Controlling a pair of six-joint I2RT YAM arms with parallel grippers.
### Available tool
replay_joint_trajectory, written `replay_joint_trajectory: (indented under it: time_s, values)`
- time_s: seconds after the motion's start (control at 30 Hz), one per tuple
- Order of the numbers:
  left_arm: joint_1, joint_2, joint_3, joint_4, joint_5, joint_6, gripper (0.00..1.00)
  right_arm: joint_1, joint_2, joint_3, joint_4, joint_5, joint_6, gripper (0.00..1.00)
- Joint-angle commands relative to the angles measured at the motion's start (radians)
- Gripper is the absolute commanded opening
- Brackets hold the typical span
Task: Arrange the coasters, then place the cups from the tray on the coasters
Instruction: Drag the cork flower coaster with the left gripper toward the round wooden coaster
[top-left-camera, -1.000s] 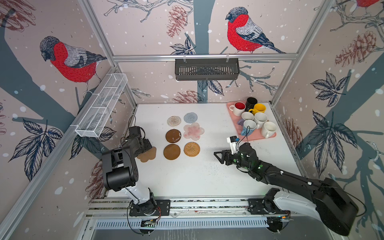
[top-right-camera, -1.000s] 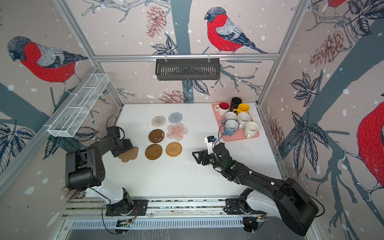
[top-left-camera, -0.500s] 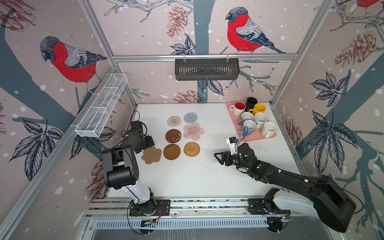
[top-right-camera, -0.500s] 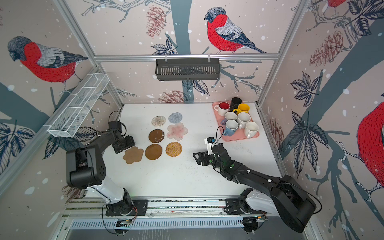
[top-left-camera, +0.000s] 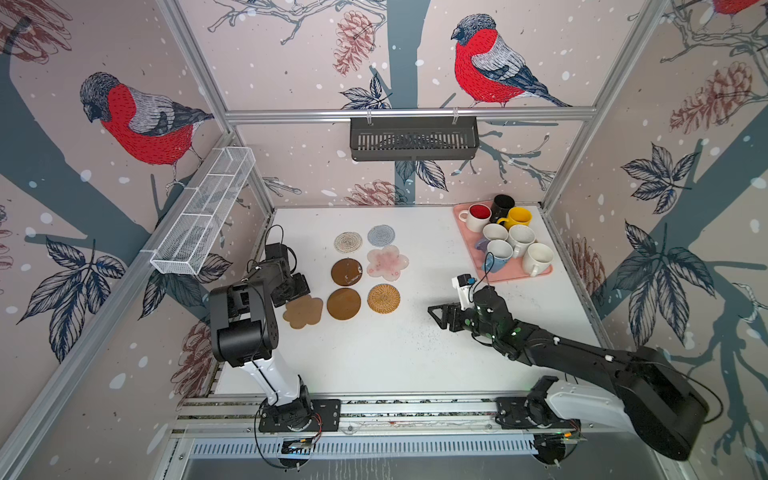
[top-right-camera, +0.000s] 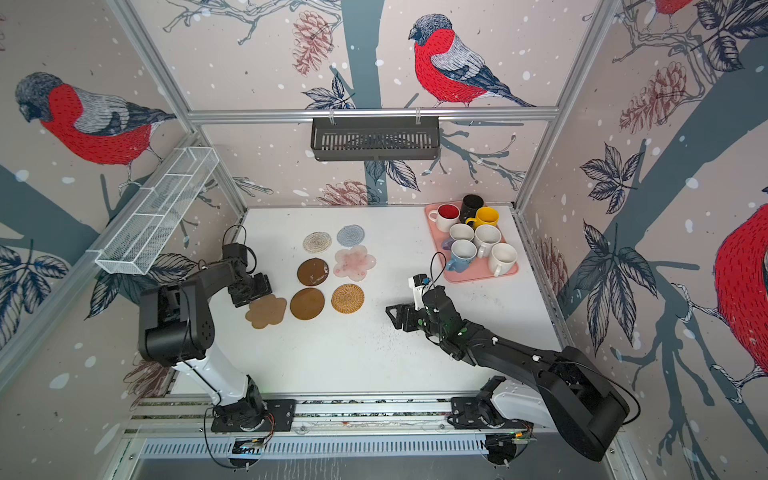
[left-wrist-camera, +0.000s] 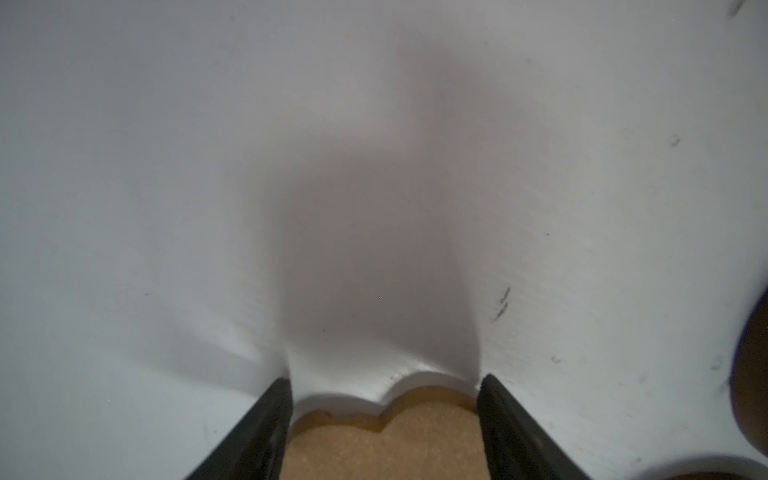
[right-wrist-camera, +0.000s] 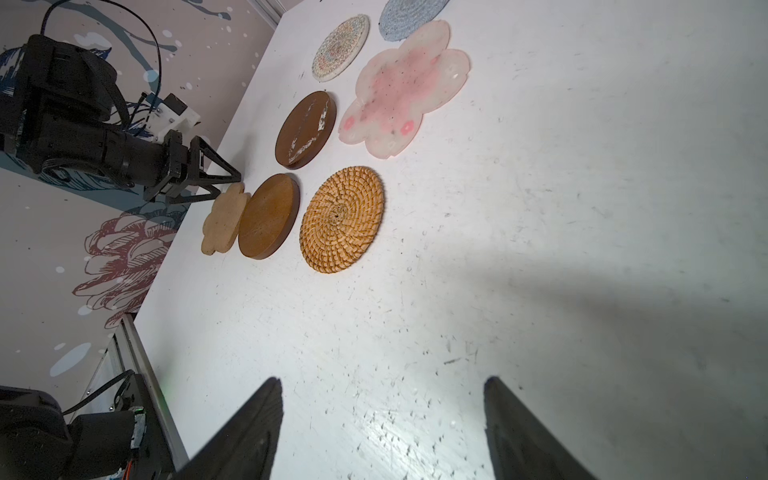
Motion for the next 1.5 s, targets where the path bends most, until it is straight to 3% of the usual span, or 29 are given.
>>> replay_joint_trajectory:
  time_s: [0.0, 0.47, 1.07, 1.47]
  values:
    - [0.001, -0.017, -0.036, -0.017, 0.008, 0.003, 0.70, 0.001, -0.001, 0.005, 0.014, 0.013, -0.016, 0.76]
    - [-0.034, -0.143, -0.161, -0.037, 0.024, -0.017, 0.66, 0.006, -0.014, 0.005, 0.002, 0.037, -0.021, 0.76]
    - [-0.228, -0.282, -0.257, -0.042, -0.033, -0.282, 0.63, 0.013, -0.008, 0.013, -0.015, 0.080, -0.034, 0.76]
    - [-0.253, -0.377, -0.238, -0.104, -0.078, -0.340, 0.64, 0.016, 0.005, 0.017, -0.022, 0.096, -0.040, 0.76]
